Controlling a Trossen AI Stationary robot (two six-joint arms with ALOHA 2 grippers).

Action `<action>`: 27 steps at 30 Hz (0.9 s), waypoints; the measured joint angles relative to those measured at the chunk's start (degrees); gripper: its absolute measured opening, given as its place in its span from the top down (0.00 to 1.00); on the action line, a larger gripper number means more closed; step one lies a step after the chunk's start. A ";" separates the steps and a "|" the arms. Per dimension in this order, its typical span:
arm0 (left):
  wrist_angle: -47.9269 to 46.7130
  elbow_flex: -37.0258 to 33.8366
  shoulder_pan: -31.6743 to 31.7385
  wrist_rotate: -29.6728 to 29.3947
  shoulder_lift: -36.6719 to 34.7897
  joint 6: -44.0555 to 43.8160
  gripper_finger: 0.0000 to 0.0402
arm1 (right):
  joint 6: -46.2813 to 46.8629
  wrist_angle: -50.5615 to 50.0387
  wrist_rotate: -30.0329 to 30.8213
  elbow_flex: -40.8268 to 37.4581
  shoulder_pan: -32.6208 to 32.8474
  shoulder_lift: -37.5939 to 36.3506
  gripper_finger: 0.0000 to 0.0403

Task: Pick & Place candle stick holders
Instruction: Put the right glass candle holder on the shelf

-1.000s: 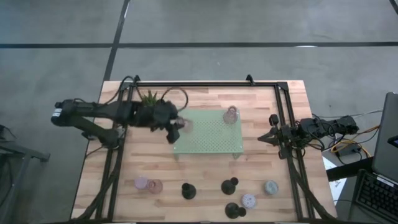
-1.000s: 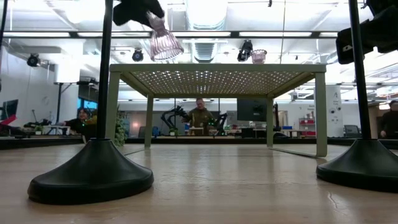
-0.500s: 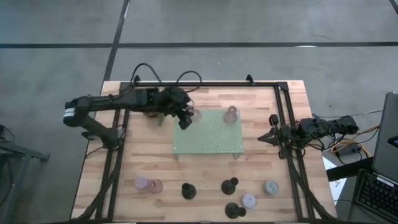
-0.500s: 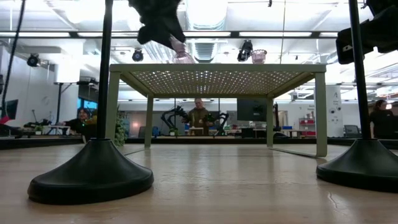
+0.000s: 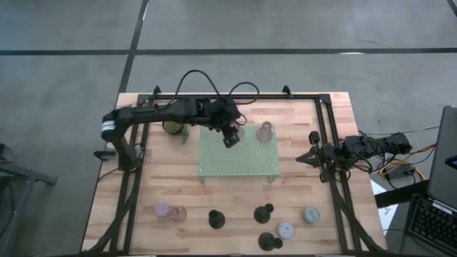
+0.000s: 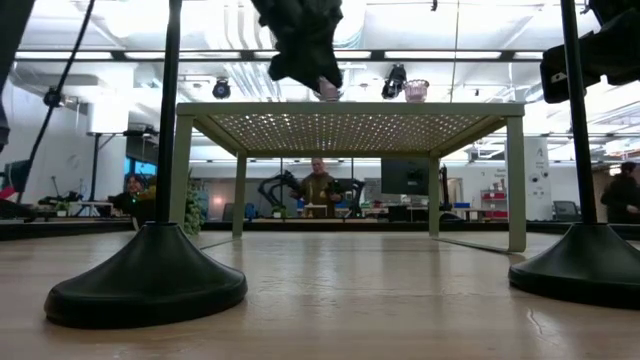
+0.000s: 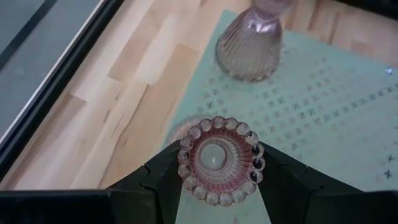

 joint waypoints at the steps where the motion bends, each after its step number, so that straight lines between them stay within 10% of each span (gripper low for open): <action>1: 0.00 0.63 0.05 -0.02 0.57 0.26 0.54 | -0.07 0.00 0.00 0.00 0.02 0.00 0.97; 27: 2.65 3.24 0.25 1.04 3.82 1.69 0.54 | -0.01 0.00 -0.01 0.00 0.01 0.00 0.97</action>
